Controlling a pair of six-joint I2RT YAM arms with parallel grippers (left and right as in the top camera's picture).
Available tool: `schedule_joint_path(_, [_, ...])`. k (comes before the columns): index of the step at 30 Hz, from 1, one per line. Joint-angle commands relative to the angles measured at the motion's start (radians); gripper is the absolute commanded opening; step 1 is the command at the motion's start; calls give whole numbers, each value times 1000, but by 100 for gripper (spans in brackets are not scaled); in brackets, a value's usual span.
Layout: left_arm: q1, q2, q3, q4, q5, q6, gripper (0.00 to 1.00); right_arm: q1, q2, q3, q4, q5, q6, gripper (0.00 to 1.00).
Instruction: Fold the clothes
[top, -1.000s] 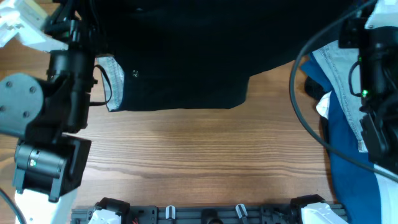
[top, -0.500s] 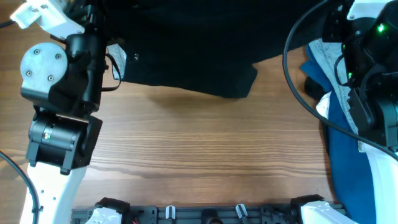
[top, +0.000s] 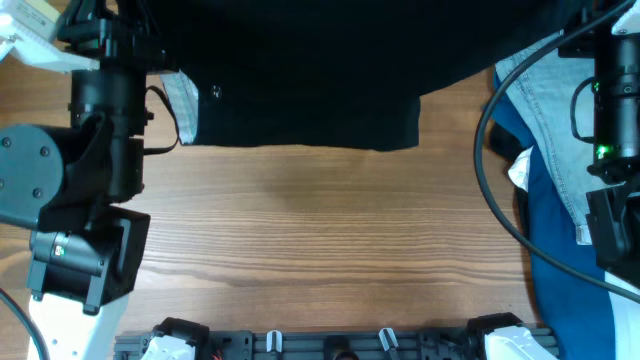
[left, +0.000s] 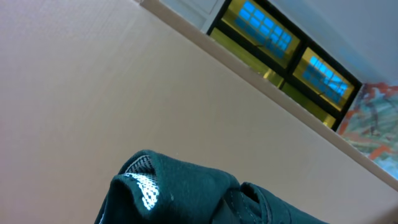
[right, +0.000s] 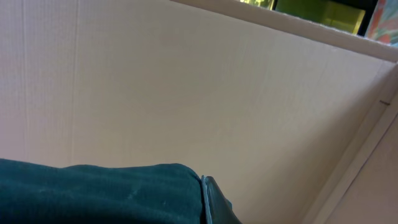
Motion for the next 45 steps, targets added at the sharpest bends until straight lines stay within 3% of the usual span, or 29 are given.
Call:
schedule_joint_path(1, [17,-18,11,17,-106,35,4,-24,-15,19,10,126,-33,4])
schedule_joint_path(12, [17,-19,11,76,-109,90,4,-24,-41,19,31,149,-100,4])
schedule_joint_path(19, [17,-19,11,-35,-114,92,4,-24,-40,19,-111,156,-8,4])
schedule_joint_path(21, [17,-16,11,-43,-164,156,4,-24,-35,19,-144,163,-8,4])
schedule_joint_path(25, [11,-19,11,-150,-211,161,4,-16,-41,19,-342,171,118,4])
schedule_joint_path(29, [-62,-52,11,-247,-273,162,4,19,-69,19,-504,167,261,4])
schedule_joint_path(35, [-225,-71,11,-281,-494,222,4,76,-84,29,-666,195,228,4])
schedule_joint_path(45, [-321,-82,11,-269,-515,222,4,83,-101,119,-628,169,225,4])
